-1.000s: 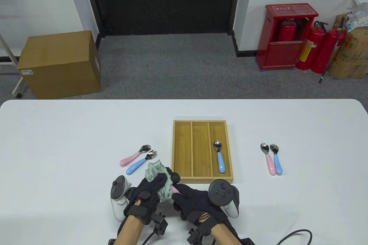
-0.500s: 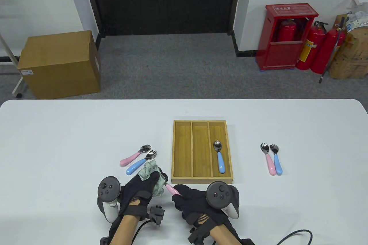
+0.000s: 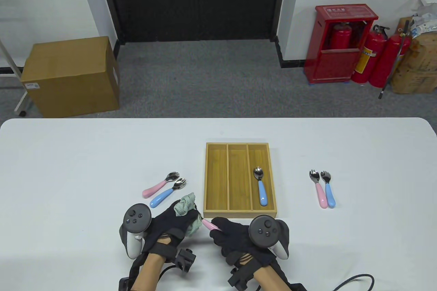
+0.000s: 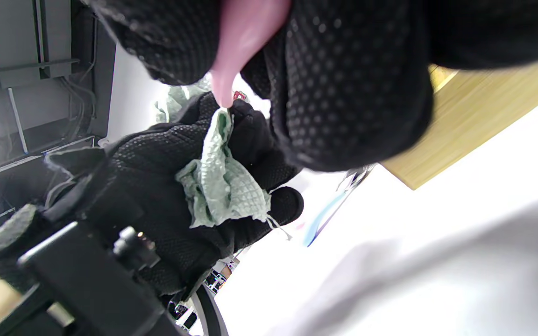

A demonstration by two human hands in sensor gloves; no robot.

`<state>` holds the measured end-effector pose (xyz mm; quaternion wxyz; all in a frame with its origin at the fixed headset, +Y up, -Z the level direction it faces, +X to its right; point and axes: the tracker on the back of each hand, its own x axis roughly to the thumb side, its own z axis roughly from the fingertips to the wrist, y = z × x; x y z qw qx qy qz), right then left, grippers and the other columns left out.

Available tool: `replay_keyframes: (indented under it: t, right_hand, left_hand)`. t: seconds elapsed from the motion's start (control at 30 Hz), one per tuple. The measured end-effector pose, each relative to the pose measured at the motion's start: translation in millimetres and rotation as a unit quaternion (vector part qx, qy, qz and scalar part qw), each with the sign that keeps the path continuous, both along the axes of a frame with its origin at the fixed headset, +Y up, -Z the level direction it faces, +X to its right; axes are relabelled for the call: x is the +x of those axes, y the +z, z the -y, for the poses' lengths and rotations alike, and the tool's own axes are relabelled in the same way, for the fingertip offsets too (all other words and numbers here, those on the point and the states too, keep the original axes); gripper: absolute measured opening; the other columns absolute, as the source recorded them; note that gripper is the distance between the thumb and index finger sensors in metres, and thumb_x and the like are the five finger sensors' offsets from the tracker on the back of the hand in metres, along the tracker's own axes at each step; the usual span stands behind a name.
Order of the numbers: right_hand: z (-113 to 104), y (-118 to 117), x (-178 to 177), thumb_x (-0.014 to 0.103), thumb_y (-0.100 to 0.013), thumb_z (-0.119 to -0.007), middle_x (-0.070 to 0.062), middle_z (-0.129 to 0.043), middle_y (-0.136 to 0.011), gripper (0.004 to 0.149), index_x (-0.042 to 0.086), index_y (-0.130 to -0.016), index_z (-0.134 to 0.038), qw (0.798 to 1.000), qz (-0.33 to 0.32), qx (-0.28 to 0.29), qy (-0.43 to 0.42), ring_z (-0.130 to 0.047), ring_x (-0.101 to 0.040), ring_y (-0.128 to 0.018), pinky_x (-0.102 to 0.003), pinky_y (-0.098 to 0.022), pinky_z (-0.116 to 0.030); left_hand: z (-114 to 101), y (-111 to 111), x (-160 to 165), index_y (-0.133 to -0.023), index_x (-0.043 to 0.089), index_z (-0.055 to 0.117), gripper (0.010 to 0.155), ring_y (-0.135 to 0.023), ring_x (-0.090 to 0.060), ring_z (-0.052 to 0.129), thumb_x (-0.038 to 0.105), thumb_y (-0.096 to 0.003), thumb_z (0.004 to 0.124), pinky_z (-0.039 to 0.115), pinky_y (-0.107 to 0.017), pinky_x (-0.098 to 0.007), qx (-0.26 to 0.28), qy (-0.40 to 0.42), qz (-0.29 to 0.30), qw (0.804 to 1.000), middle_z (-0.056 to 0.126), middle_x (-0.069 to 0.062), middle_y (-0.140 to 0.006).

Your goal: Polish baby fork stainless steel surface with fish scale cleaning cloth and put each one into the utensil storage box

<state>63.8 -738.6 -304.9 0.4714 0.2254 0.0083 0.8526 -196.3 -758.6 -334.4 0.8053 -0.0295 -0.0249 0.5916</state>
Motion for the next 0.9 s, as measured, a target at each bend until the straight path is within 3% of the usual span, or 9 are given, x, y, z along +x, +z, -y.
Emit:
replay_keyframes:
  t: [0.2, 0.37, 0.6, 0.77, 0.9]
  right_hand:
    - [1.2, -0.2, 0.3, 0.040, -0.044, -0.080, -0.020, -0.099, -0.054, 0.051, 0.009, -0.084, -0.080, 1.000, 0.002, 0.000, 0.015, -0.101, -0.022, -0.019, -0.048, -0.015, -0.083]
    - [2.9, -2.2, 7.0, 0.039, -0.044, -0.081, -0.020, -0.099, -0.055, 0.049, 0.010, -0.084, -0.082, 0.999, 0.008, 0.007, 0.042, -0.102, -0.024, -0.021, -0.049, -0.017, -0.083]
    - [3.0, -7.2, 27.6, 0.037, -0.043, -0.082, -0.020, -0.098, -0.059, 0.047, 0.012, -0.083, -0.083, 0.997, 0.041, 0.024, 0.061, -0.102, -0.027, -0.027, -0.052, -0.021, -0.083]
    - [-6.3, -21.3, 49.6, 0.037, -0.044, -0.083, -0.021, -0.097, -0.062, 0.046, 0.012, -0.083, -0.084, 0.984, 0.152, 0.047, 0.075, -0.102, -0.029, -0.031, -0.054, -0.025, -0.082]
    - [-15.2, -37.2, 55.9, 0.038, -0.044, -0.083, -0.021, -0.097, -0.064, 0.044, 0.013, -0.081, -0.085, 0.961, 0.246, 0.072, 0.101, -0.101, -0.032, -0.034, -0.056, -0.028, -0.081]
  left_hand:
    - [-1.4, 2.8, -4.5, -0.081, 0.022, 0.086, 0.043, -0.070, -0.019, 0.103, 0.043, -0.0440, 0.086, 0.075, -0.061, -0.055, 0.023, -0.060, -0.045, 0.997, 0.104, 0.001, -0.064]
    - [-1.4, 5.1, -1.1, -0.080, 0.018, 0.086, 0.044, -0.068, -0.021, 0.104, 0.042, -0.0434, 0.087, 0.076, -0.059, -0.056, 0.045, -0.149, -0.047, 0.987, 0.104, 0.000, -0.061]
    - [-4.5, 8.5, -2.9, -0.082, 0.017, 0.085, 0.044, -0.069, -0.022, 0.103, 0.043, -0.0456, 0.086, 0.074, -0.059, -0.057, 0.063, -0.195, -0.062, 0.977, 0.104, -0.001, -0.064]
    - [-3.1, 6.7, -10.1, -0.083, 0.018, 0.085, 0.044, -0.071, -0.023, 0.103, 0.043, -0.0465, 0.086, 0.074, -0.060, -0.057, 0.061, -0.195, -0.059, 0.977, 0.103, -0.001, -0.065]
    - [-3.2, 6.1, -10.8, -0.084, 0.018, 0.084, 0.044, -0.072, -0.023, 0.102, 0.044, -0.0473, 0.086, 0.074, -0.060, -0.057, 0.057, -0.182, -0.059, 0.980, 0.103, -0.001, -0.067]
